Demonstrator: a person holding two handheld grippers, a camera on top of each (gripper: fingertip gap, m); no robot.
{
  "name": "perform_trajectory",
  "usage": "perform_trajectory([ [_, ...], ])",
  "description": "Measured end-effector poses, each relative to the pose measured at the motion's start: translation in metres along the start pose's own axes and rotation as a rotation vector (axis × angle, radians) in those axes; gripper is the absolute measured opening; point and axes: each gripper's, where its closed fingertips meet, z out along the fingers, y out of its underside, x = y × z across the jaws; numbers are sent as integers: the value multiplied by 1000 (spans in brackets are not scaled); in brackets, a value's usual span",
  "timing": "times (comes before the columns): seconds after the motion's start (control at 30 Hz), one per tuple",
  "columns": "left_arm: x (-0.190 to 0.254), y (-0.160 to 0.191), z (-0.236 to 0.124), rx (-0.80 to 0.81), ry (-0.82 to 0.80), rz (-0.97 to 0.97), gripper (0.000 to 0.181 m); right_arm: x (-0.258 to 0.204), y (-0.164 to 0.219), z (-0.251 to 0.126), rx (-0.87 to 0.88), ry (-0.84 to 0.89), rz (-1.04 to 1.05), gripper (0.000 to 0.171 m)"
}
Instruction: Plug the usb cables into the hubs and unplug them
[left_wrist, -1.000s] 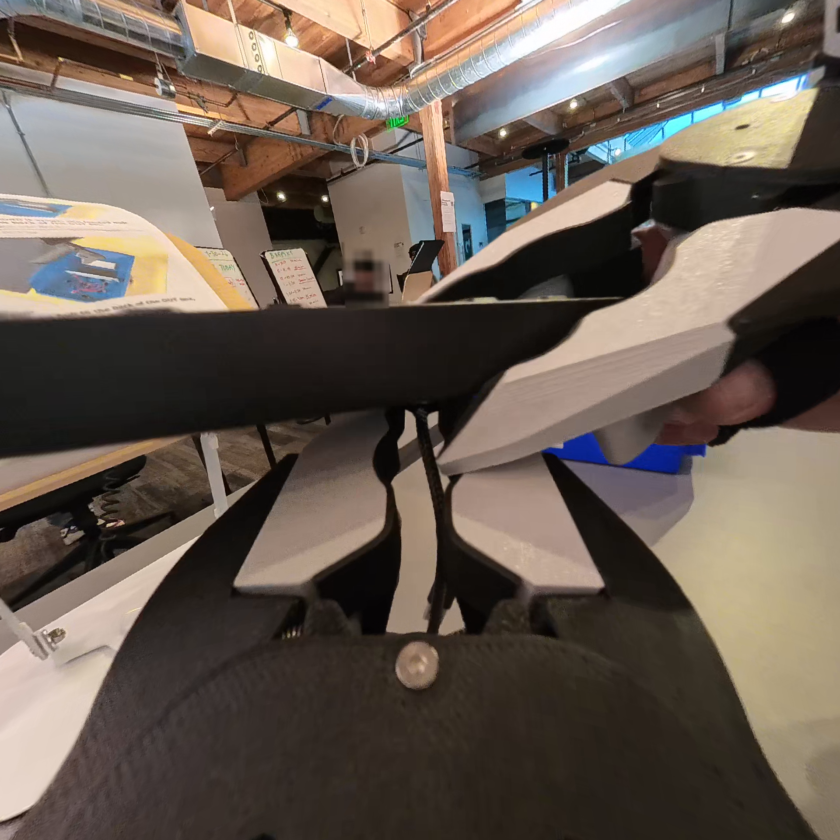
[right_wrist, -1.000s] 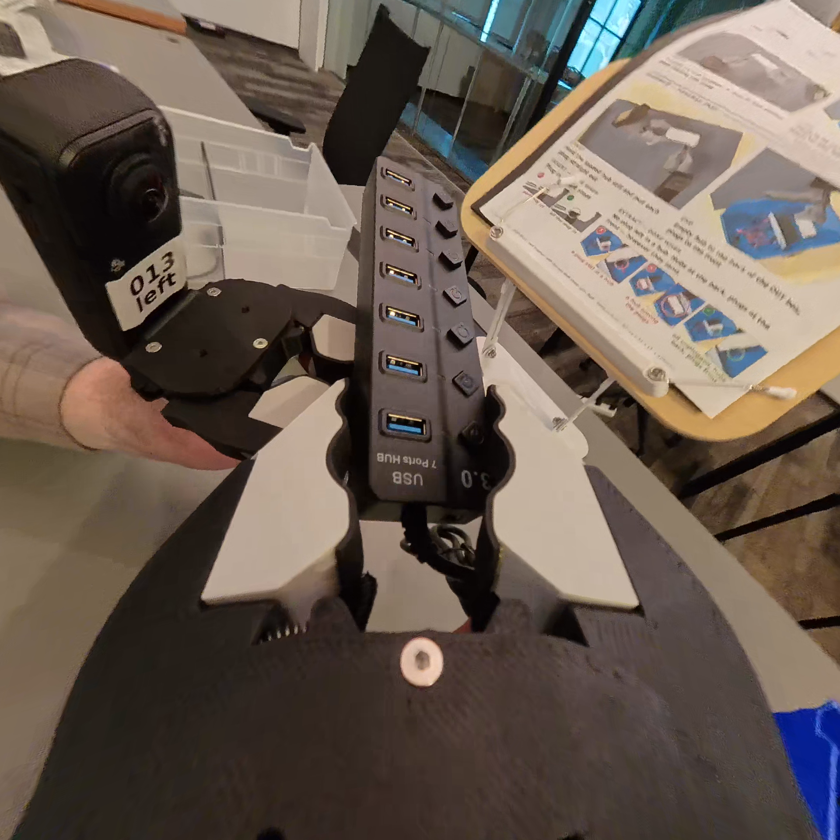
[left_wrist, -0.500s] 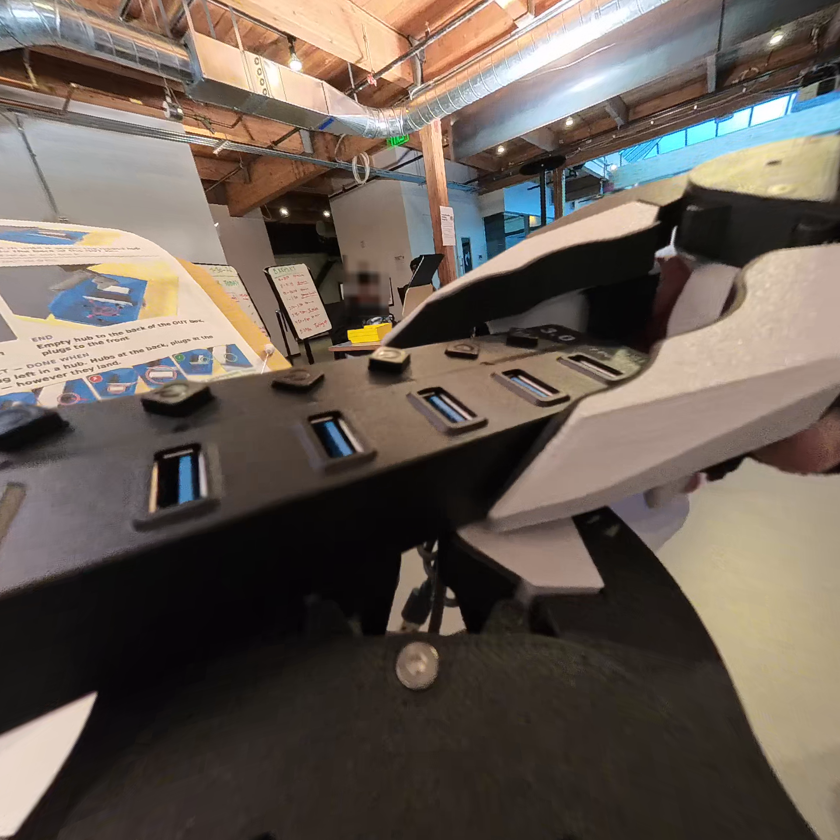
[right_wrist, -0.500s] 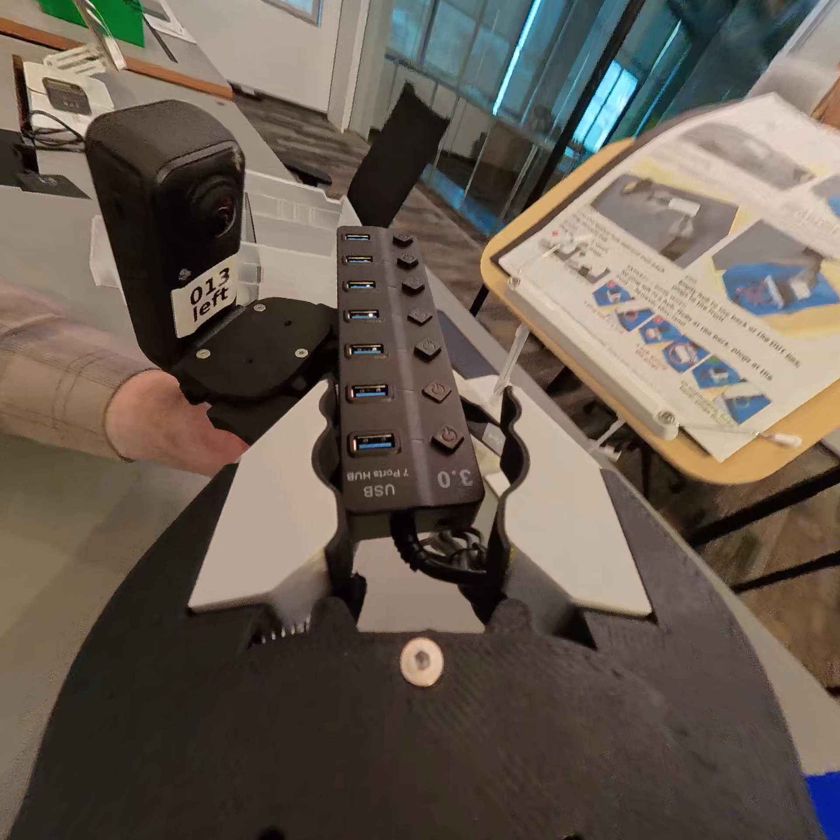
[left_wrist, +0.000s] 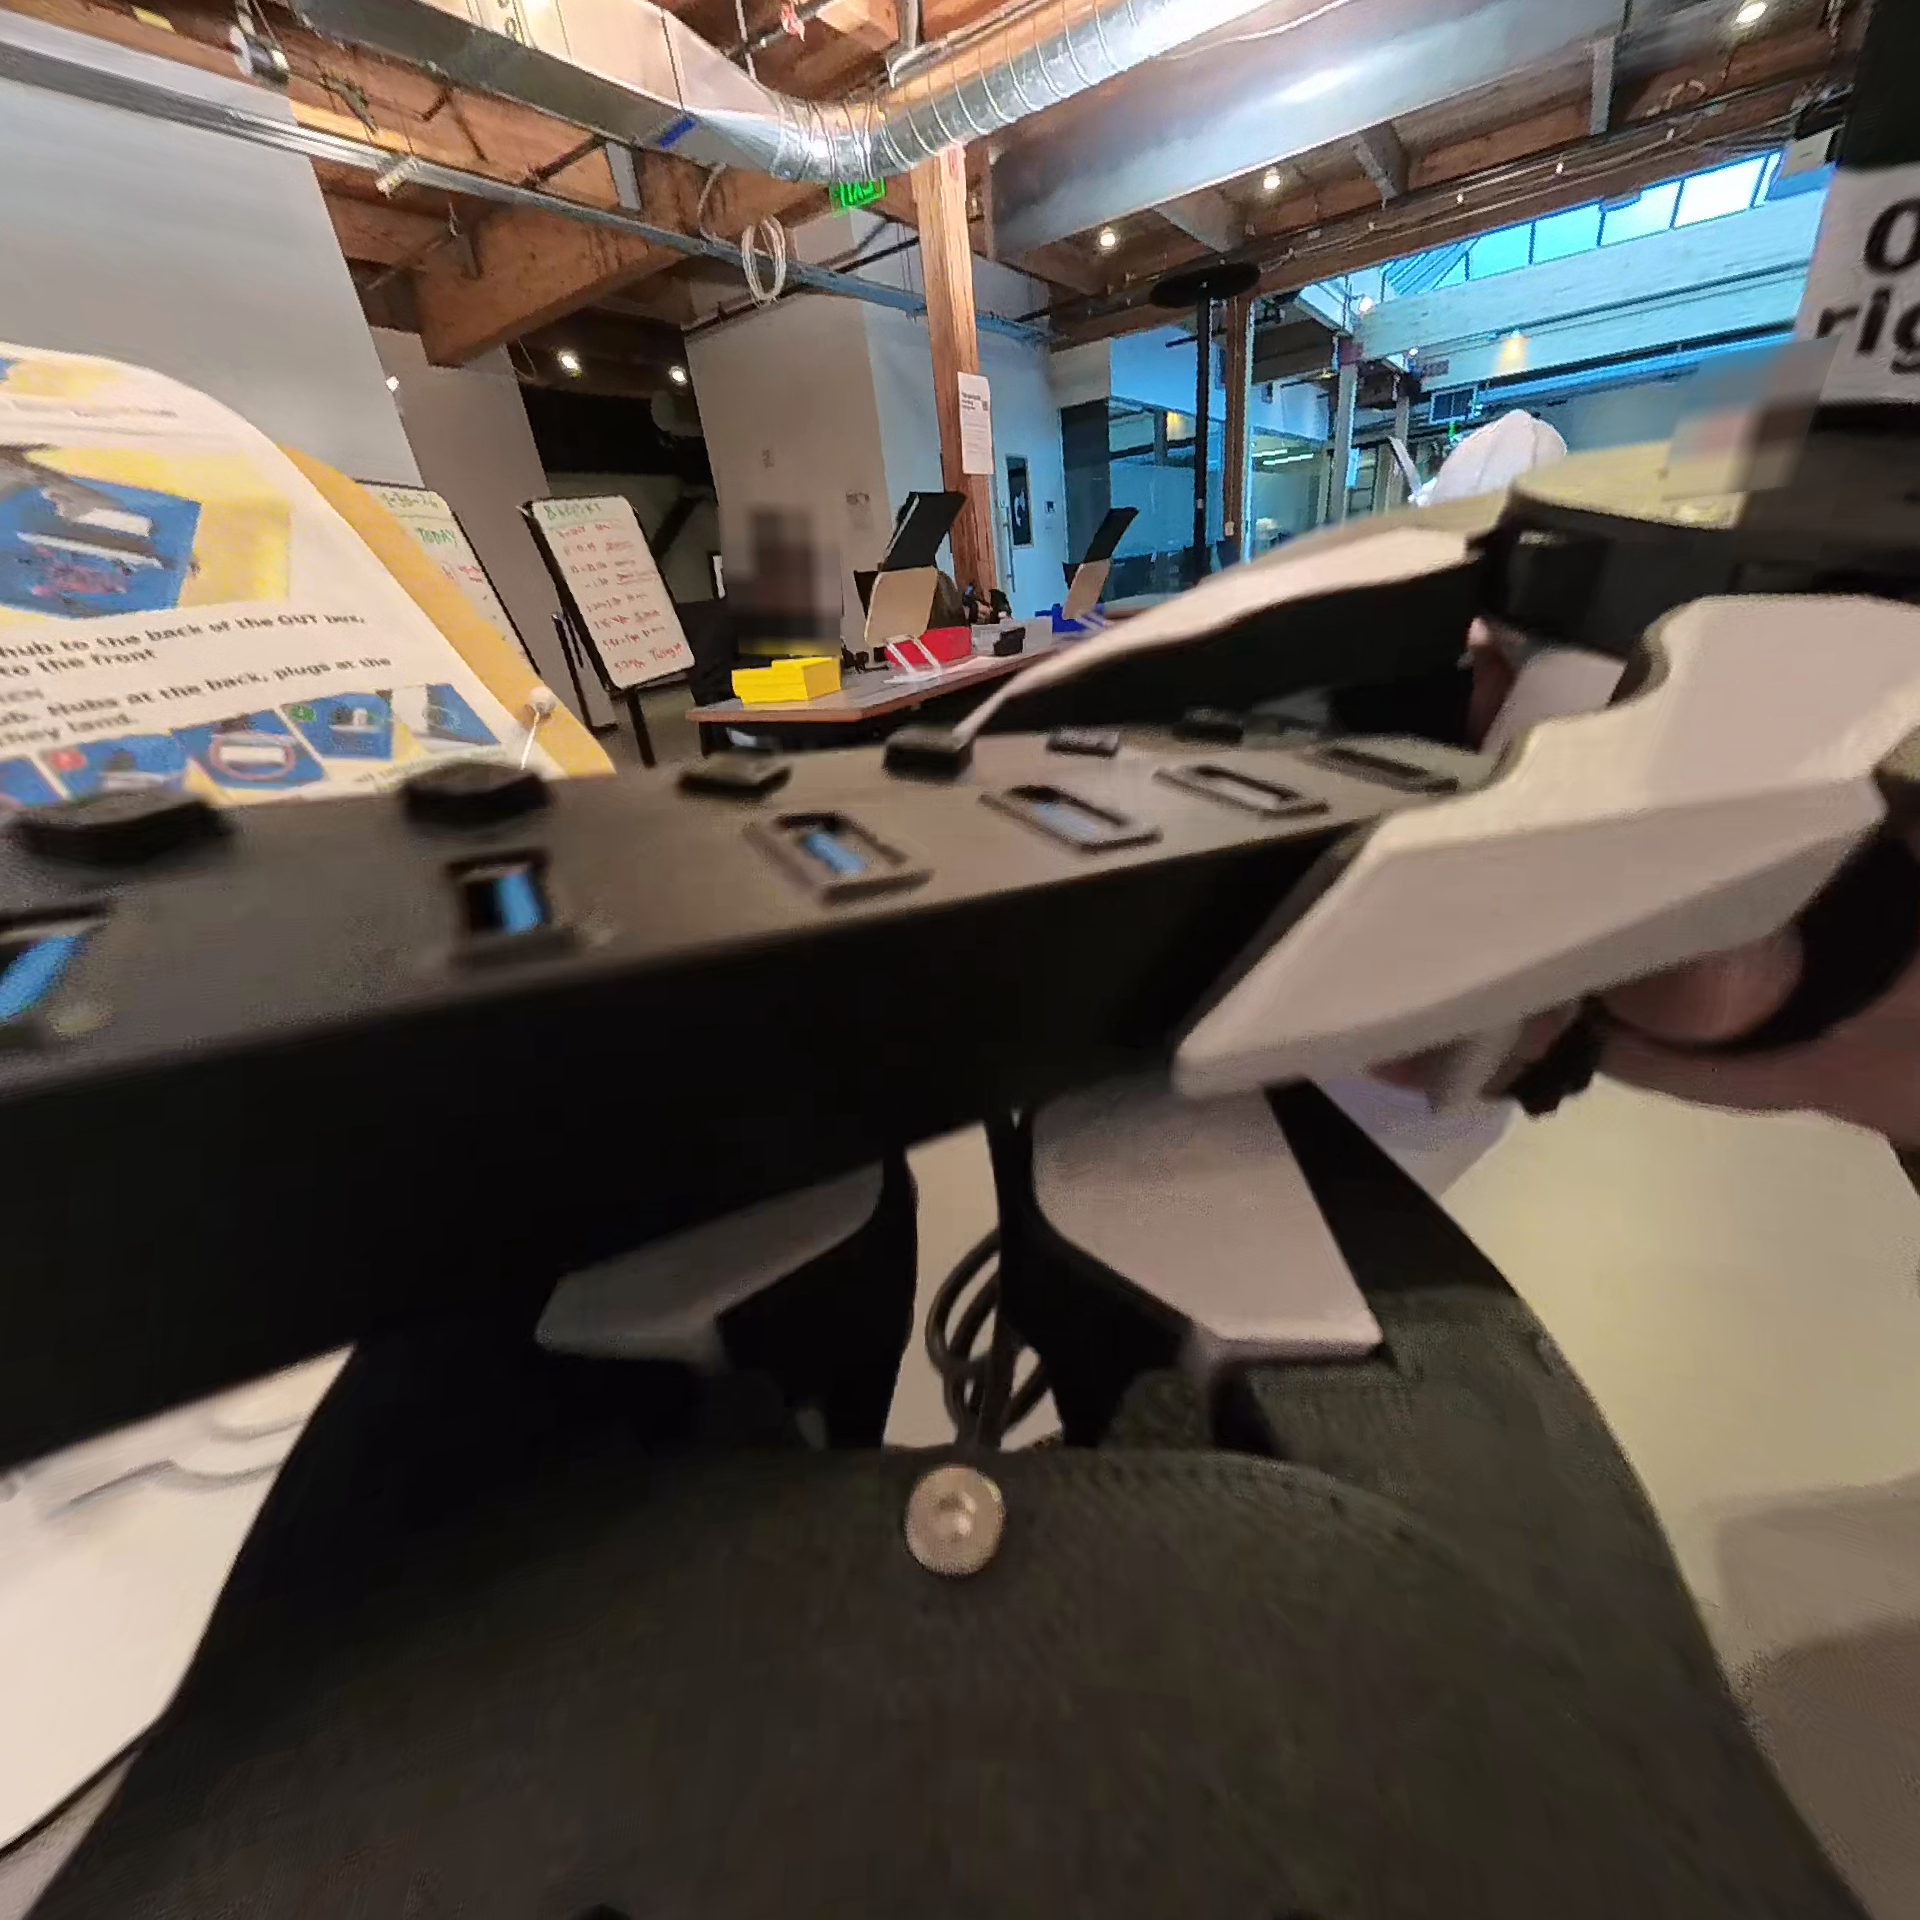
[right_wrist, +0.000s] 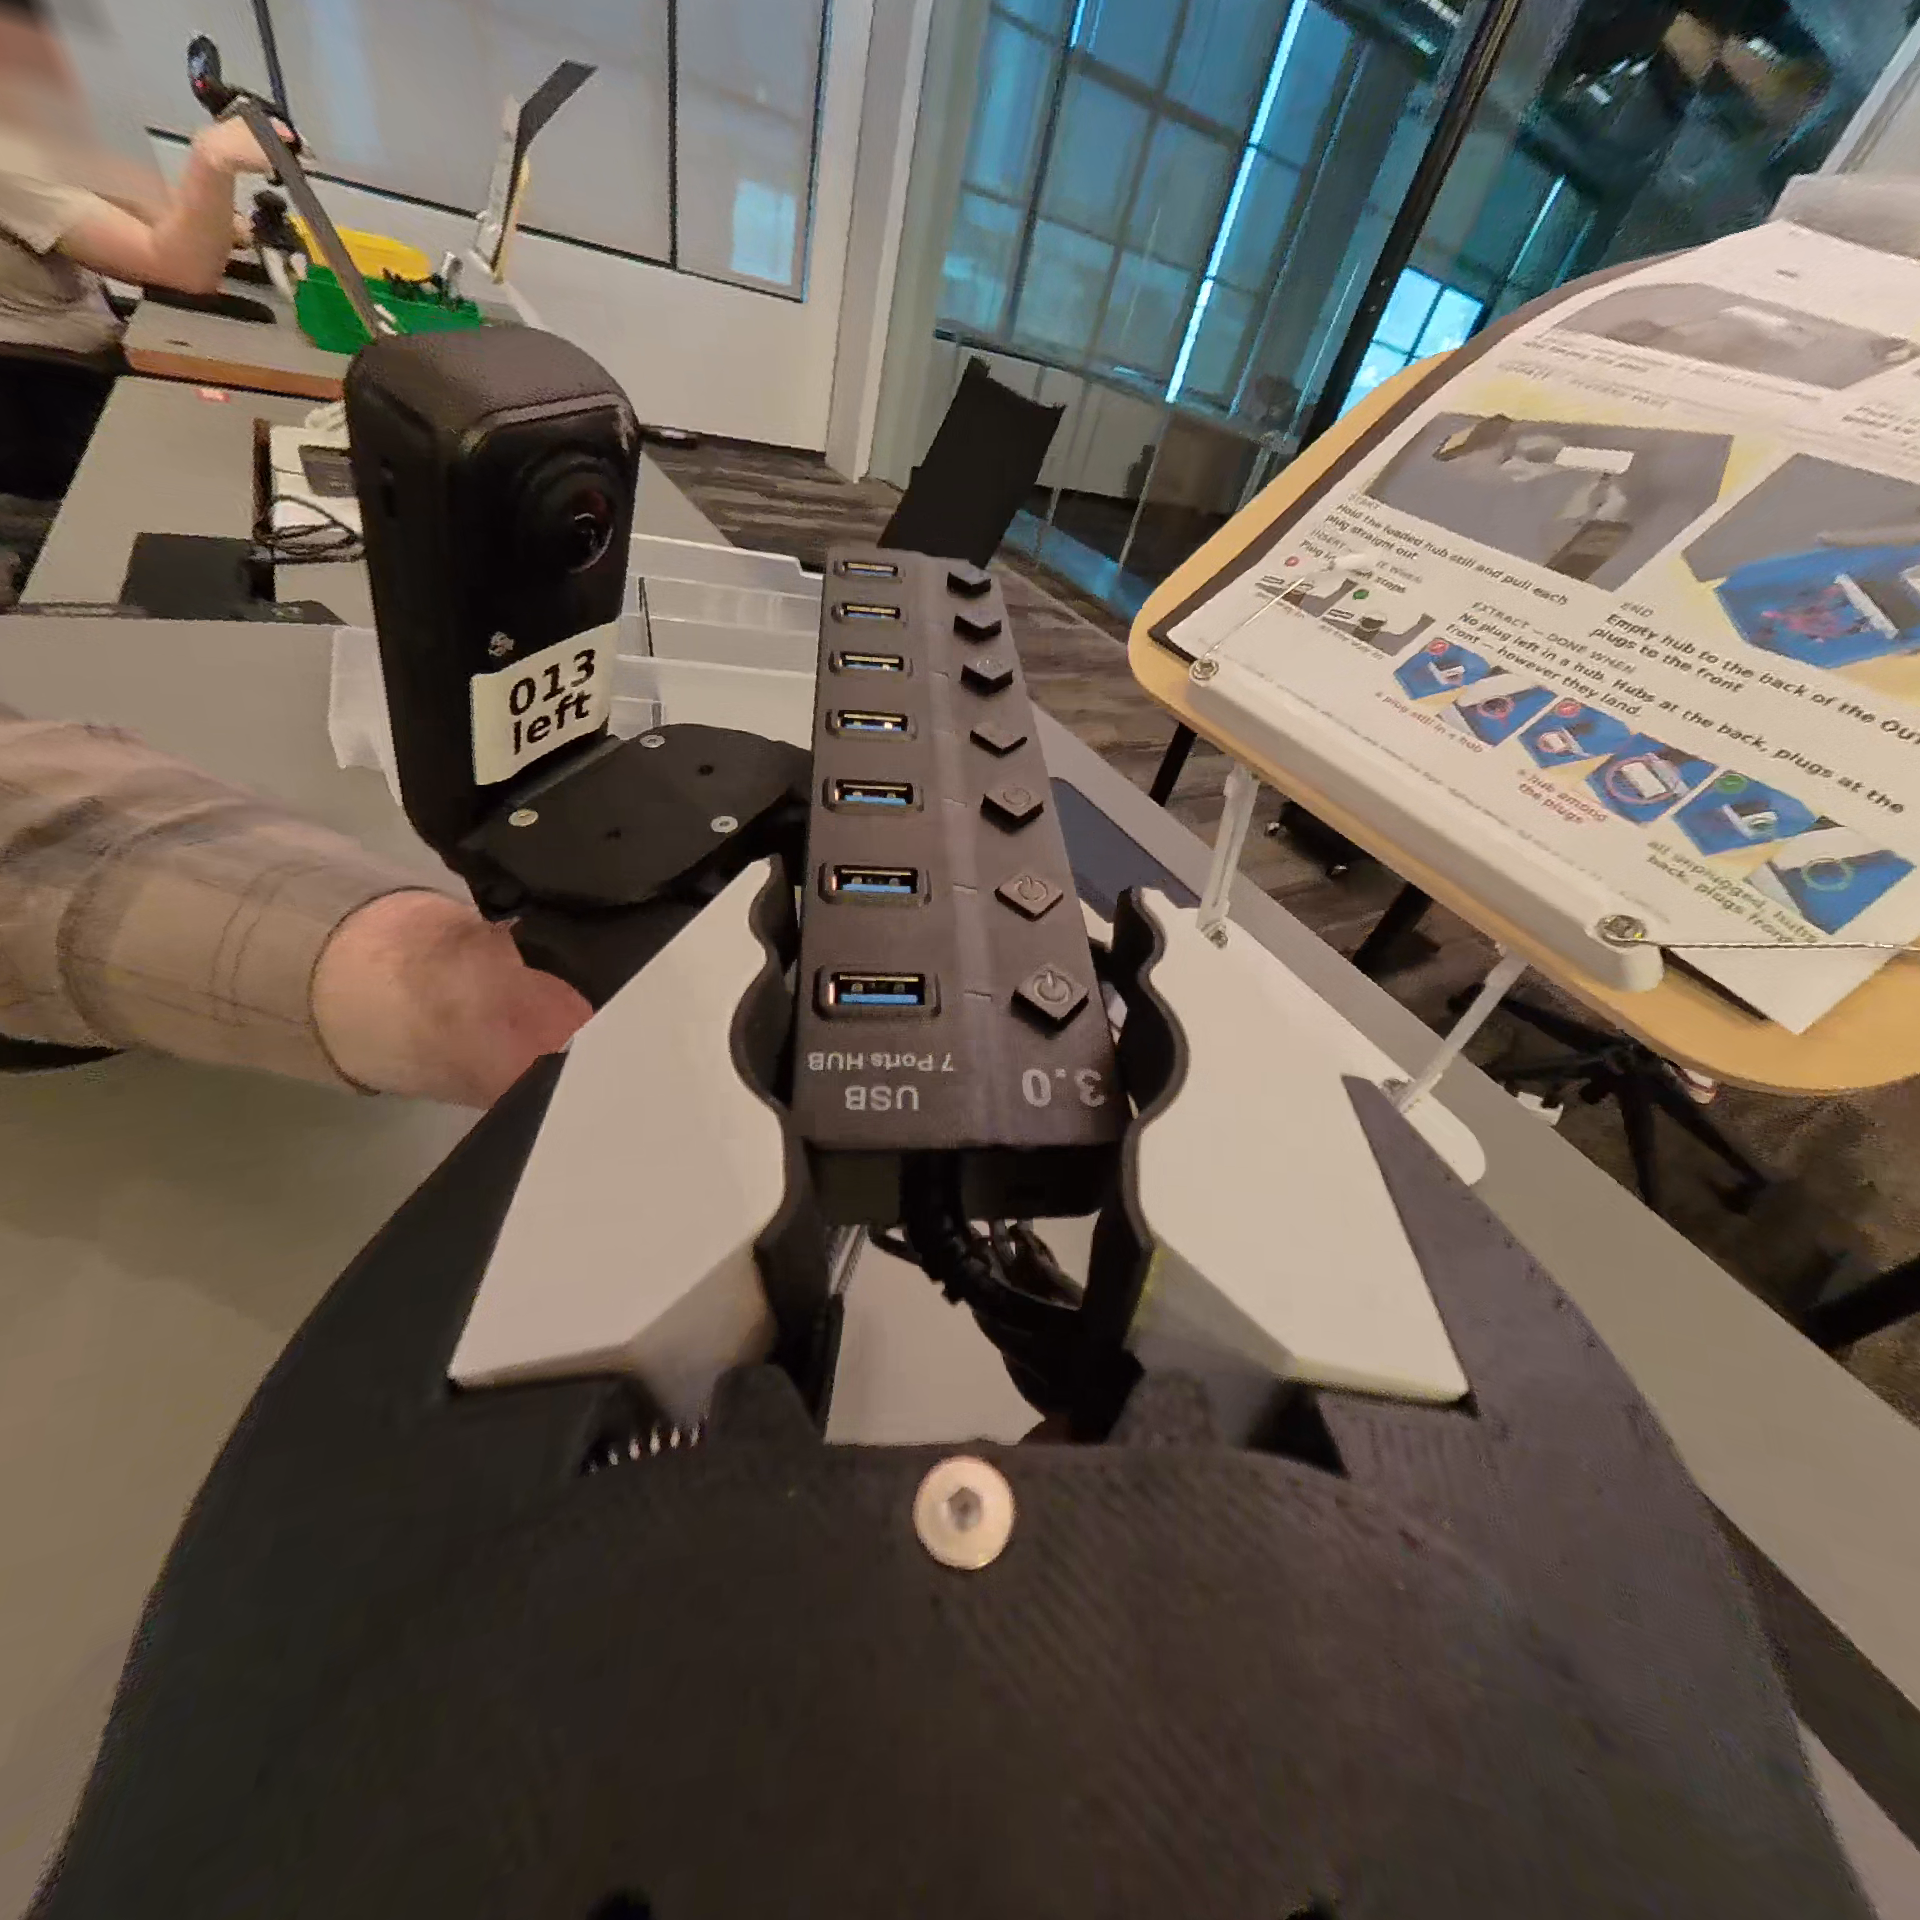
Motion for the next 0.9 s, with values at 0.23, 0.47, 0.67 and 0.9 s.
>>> perform_trajectory([
  [0.23, -2, 21, 1, -113, 105, -15, 14, 44, -9, -46, -186, -27, -180, 59],
  [0.47, -5, 44, -7, -265, 234, 42, 14, 76, -5, -112, -557, -207, -405, 60],
  [0.67, 1, 22, -11, -240, 268, 61, 14, 83, 26, -145, -991, -377, -520, 60],
  [0.9, 40, 3, -10, -225, 356, 80, 14, 59, 62, -129, -1193, -545, -564, 60],
])
